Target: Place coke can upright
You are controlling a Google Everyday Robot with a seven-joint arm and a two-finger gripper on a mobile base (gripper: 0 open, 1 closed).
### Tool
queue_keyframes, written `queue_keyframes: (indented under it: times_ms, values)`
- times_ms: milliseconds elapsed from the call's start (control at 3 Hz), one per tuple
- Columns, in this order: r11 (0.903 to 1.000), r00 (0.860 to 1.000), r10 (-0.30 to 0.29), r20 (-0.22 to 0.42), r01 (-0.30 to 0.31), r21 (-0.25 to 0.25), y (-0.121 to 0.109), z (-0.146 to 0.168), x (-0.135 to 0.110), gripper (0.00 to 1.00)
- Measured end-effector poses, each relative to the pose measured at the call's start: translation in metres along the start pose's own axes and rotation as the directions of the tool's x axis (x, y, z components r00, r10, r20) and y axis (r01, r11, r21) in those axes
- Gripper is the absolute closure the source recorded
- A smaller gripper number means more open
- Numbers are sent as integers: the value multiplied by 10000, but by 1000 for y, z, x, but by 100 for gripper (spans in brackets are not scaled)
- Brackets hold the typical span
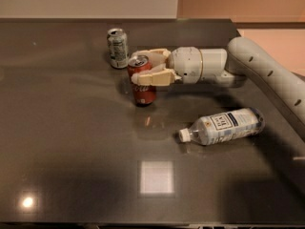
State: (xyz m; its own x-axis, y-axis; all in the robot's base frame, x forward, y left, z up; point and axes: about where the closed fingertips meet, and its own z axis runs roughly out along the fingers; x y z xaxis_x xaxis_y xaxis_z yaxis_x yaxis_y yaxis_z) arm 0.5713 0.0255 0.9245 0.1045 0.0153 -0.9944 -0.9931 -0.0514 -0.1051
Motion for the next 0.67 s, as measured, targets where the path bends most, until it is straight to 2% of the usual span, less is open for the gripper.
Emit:
queue_keyframes:
  times_ms: [333, 667]
  values:
    - [10000, 10000, -6, 9, 6, -48, 1, 3, -1, 0]
    - [10000, 10000, -6, 9, 6, -50, 1, 3, -1, 0]
